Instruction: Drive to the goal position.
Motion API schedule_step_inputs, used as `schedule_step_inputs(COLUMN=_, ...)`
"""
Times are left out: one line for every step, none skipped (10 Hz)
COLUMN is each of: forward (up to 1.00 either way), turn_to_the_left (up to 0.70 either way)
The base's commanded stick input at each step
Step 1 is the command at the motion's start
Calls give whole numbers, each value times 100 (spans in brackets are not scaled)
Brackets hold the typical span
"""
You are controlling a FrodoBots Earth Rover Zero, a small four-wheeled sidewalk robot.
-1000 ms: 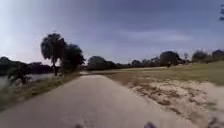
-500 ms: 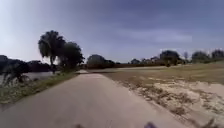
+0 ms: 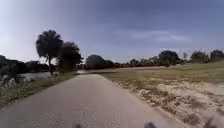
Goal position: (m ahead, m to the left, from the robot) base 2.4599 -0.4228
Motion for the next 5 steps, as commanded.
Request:
schedule_step_inputs(forward=0, turn_to_the_left=0)
schedule_step_inputs(forward=0, turn_to_the_left=0)
schedule_step_inputs(forward=1, turn_to_the_left=0)
schedule_step_inputs(forward=2, turn_to_the_left=0)
schedule_step_inputs(forward=4, turn_to_the_left=0)
